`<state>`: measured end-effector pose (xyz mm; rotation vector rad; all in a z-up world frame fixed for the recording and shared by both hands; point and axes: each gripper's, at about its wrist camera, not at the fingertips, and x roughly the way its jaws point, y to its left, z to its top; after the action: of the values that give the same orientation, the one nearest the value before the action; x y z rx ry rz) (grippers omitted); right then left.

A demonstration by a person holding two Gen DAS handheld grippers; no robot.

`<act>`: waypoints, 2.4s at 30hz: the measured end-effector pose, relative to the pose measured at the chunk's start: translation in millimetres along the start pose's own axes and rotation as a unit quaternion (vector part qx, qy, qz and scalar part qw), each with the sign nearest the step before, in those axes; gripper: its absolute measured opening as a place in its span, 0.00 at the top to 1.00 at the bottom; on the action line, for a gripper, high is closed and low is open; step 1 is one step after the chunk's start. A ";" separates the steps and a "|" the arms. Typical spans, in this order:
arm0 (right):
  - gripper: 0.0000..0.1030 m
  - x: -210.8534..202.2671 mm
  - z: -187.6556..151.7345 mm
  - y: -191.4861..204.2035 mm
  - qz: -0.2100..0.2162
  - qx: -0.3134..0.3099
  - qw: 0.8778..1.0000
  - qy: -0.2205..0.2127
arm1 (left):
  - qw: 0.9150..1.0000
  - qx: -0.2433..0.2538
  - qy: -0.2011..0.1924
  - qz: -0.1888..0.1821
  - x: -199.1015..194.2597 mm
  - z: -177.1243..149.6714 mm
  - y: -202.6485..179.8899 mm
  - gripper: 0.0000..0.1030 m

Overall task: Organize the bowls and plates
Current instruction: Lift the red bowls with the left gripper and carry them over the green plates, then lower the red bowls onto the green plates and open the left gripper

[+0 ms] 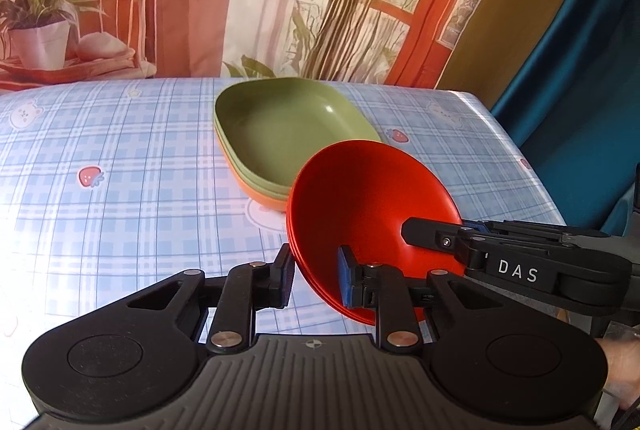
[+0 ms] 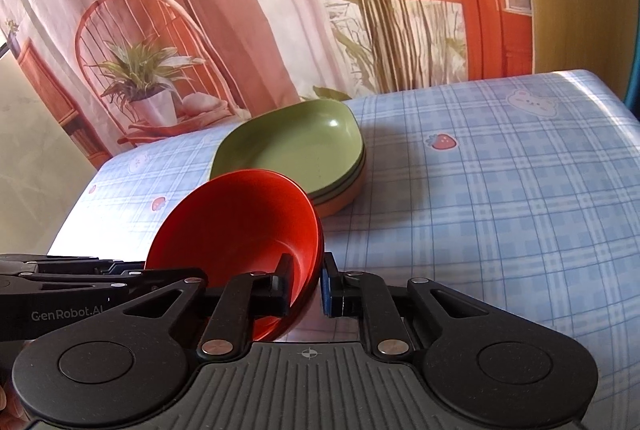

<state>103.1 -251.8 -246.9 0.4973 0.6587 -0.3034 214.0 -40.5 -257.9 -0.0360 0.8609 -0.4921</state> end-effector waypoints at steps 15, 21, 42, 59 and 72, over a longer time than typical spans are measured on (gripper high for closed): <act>0.87 2.6 60.4 7.6 0.005 -0.034 0.999 -0.031 | 0.999 0.005 -0.053 0.006 -5.4 48.9 -1.5 0.76; 0.87 21.9 83.6 7.0 -0.002 -0.039 0.999 -0.038 | 0.998 0.002 -0.059 0.010 12.5 67.2 5.1 0.76; 0.88 91.8 79.2 -5.9 -0.011 -0.028 0.999 0.011 | 1.000 -0.012 -0.015 0.019 68.9 62.5 31.1 0.76; 0.62 56.1 80.7 5.6 -0.042 -0.055 0.997 -0.026 | 0.997 0.017 -0.061 0.052 25.8 62.0 14.8 0.30; 0.04 -35.0 68.1 29.1 -0.038 -0.059 0.994 -0.088 | 0.986 0.044 -0.133 0.094 -74.9 38.8 -19.5 0.00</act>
<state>123.4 -259.4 -167.9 0.3296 0.5214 -0.3735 193.7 -32.1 -174.2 0.0599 0.5736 -0.3388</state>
